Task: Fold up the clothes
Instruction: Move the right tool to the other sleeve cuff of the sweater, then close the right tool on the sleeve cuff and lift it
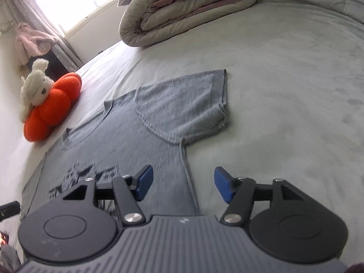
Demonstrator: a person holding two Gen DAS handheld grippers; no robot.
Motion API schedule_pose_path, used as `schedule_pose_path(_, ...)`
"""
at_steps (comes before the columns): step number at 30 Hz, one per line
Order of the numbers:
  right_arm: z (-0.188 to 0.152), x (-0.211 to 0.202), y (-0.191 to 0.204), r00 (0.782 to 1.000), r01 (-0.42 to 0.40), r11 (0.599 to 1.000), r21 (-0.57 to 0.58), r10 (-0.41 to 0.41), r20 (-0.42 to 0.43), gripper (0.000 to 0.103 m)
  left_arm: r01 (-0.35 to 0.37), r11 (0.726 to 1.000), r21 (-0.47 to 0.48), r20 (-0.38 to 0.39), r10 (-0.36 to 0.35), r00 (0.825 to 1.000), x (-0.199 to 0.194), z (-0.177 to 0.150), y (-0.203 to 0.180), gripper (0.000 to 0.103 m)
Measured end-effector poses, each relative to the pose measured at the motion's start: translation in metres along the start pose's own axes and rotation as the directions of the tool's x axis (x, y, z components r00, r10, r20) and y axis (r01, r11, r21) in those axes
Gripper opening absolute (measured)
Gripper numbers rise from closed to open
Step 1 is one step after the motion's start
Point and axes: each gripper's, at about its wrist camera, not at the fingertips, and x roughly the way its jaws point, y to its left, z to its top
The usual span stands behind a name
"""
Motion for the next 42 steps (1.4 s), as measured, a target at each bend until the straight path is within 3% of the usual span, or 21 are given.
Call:
schedule_pose_path(11,0.032,0.044,-0.012,0.997,0.049,0.999,0.019,-0.05,0.054,0.064,0.058,0.996,-0.074,0.003,-0.058,0.998,0.093,0.023,-0.025,0.084)
schedule_pose_path(17,0.048,0.057,-0.021,0.997,0.02,0.999,0.04,-0.023,0.07,0.062,0.107,0.99,-0.089,0.045,-0.103,0.994,0.125,0.03,-0.033,0.087)
schedule_pose_path(20,0.055,0.062,-0.026,0.997,0.002,0.999,0.042,-0.005,0.074,0.057,0.125,0.988,-0.093,0.091,-0.116,0.989,0.131,0.025,-0.032,0.091)
schedule_pose_path(23,0.061,0.066,-0.031,0.997,-0.016,0.999,0.044,0.013,0.078,0.046,0.116,0.993,-0.032,0.132,-0.11,0.985,0.133,0.016,-0.038,0.094)
schedule_pose_path(26,0.068,0.07,-0.036,0.996,-0.035,0.998,0.046,0.031,0.081,0.03,0.086,0.996,0.037,0.127,-0.09,0.988,0.131,0.016,-0.047,0.096)
schedule_pose_path(28,0.072,0.073,-0.039,0.996,-0.047,0.998,0.048,0.043,0.084,0.014,0.089,0.995,0.041,0.124,-0.094,0.988,0.131,0.017,-0.046,0.096)
schedule_pose_path(30,0.076,0.076,-0.042,0.995,-0.059,0.997,0.049,0.055,0.086,0.008,0.1,0.995,0.027,0.12,-0.103,0.987,0.129,0.018,-0.041,0.096)
schedule_pose_path(42,0.094,0.058,0.03,0.997,-0.033,0.994,-0.109,0.04,0.065,0.007,0.141,0.985,-0.094,0.115,-0.13,0.985,0.123,0.025,-0.017,0.096)
